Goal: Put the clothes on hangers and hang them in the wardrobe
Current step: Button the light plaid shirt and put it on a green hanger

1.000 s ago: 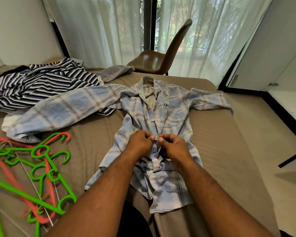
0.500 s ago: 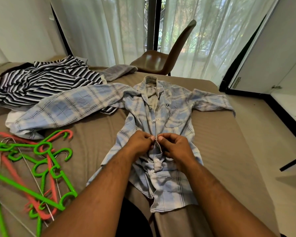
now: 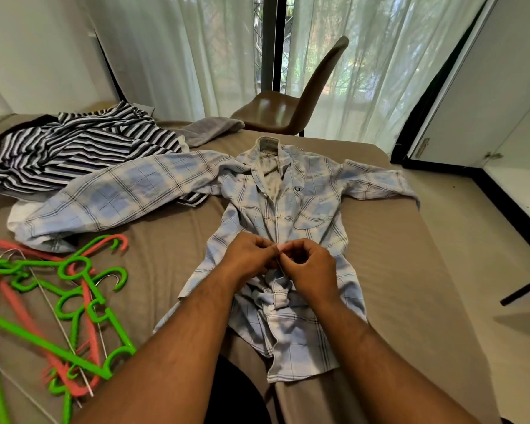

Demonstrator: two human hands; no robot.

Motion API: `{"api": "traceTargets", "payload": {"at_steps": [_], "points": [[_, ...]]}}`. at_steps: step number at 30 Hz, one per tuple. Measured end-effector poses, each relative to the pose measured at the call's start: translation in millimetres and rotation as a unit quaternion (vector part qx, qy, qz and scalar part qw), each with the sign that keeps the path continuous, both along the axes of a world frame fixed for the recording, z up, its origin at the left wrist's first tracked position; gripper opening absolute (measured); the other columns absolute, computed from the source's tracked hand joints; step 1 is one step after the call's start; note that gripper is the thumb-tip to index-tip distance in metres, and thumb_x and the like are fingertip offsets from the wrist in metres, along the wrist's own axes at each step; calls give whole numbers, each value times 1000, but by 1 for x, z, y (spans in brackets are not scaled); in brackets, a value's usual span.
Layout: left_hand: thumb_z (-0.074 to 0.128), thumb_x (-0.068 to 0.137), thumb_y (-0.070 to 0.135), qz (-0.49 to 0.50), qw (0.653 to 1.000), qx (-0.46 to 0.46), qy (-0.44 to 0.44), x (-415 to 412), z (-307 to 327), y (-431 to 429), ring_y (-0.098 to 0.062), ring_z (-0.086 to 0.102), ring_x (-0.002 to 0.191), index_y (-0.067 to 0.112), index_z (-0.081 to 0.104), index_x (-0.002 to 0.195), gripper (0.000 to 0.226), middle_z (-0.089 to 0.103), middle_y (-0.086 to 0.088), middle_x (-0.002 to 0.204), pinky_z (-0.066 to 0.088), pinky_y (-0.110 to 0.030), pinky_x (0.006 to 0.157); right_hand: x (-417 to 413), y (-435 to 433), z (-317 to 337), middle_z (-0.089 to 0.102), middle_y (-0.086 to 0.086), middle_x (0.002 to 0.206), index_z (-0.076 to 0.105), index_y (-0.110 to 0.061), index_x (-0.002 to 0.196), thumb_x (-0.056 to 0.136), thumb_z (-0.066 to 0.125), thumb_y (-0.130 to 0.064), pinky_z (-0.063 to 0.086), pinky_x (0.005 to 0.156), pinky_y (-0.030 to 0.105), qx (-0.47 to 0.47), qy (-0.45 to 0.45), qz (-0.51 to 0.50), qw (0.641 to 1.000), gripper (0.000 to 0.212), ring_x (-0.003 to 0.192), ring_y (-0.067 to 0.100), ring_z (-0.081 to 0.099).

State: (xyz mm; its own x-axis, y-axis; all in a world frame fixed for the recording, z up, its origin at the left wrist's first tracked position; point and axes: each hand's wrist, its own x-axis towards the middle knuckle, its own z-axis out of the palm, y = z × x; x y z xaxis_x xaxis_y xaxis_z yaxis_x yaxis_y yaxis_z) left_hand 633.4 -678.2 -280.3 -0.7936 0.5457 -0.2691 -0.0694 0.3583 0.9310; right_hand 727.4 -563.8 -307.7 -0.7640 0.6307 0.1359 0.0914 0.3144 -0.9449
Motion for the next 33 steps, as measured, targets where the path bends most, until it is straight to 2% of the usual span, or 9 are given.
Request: {"api": "traceTargets", "payload": {"at_steps": [3, 7, 13, 18, 22, 25, 29, 31, 33], "points": [[75, 90, 25, 8, 1000, 3, 29, 0, 0, 1, -6, 70, 60, 7, 77, 91, 18, 75, -4, 72, 48, -16, 51, 1, 0, -3, 73, -7, 75, 70, -29, 84, 82, 82, -13, 58, 63, 20, 21, 13, -9, 1000, 19, 70, 6, 70], [76, 90, 22, 22, 999, 12, 43, -1, -3, 2, -17, 75, 73, 8, 78, 86, 14, 77, -7, 75, 59, -25, 65, 1, 0, -2, 72, -2, 76, 64, -22, 100, 83, 83, -17, 59, 64, 24, 2, 17, -6, 1000, 27, 70, 7, 70], [76, 90, 22, 46, 997, -3, 56, -4, -10, 2, -21, 75, 82, 13, 78, 86, 10, 77, -6, 80, 61, -38, 82, -1, 3, -6, 77, 0, 82, 74, -22, 91, 80, 86, -24, 63, 76, 45, -72, -3, 14, 997, 17, 80, 14, 75], [71, 93, 24, 38, 992, -52, 109, -5, -12, 4, -19, 73, 83, 14, 79, 90, 13, 76, -3, 81, 60, -40, 83, 0, 0, -1, 78, 2, 82, 78, -19, 89, 81, 84, -34, 63, 78, 47, -132, -23, 19, 991, 18, 80, 19, 76], [68, 96, 24, 27, 991, -60, 112, -2, -10, 7, -16, 72, 80, 15, 78, 90, 15, 76, -1, 79, 60, -36, 80, -5, 0, 0, 77, 2, 75, 78, -18, 85, 82, 83, -30, 62, 65, 42, -122, -30, -16, 992, 12, 71, 21, 75], [66, 97, 23, 21, 992, -58, 112, 0, -8, 7, -15, 69, 74, 11, 79, 94, 18, 75, -2, 78, 58, -32, 73, -6, -1, 4, 76, 7, 73, 78, -13, 88, 83, 82, -21, 54, 54, 30, -208, -24, -18, 978, 10, 62, 18, 70], [60, 101, 17, 25, 996, -46, 69, 5, -1, 6, 5, 51, 42, 6, 76, 93, 20, 63, 3, 60, 39, -12, 44, -5, -1, 5, 77, 18, 85, 76, -5, 95, 86, 79, -12, 62, 78, 50, -320, -12, -15, 947, 12, 77, 31, 75], [59, 102, 16, 35, 998, -43, 34, 8, 0, 8, 3, 48, 38, 4, 75, 92, 22, 61, 1, 58, 37, -12, 41, -4, -1, 4, 78, 14, 83, 76, -8, 93, 87, 78, -13, 62, 80, 52, -283, -4, -19, 959, 9, 78, 29, 76], [61, 101, 17, 57, 997, -52, 0, 10, -1, 9, -5, 54, 44, 0, 74, 86, 26, 64, -6, 60, 45, -19, 46, -2, -2, 1, 77, 2, 78, 77, -15, 87, 86, 78, -18, 63, 75, 42, -105, -9, -32, 994, 3, 75, 19, 75]]}}
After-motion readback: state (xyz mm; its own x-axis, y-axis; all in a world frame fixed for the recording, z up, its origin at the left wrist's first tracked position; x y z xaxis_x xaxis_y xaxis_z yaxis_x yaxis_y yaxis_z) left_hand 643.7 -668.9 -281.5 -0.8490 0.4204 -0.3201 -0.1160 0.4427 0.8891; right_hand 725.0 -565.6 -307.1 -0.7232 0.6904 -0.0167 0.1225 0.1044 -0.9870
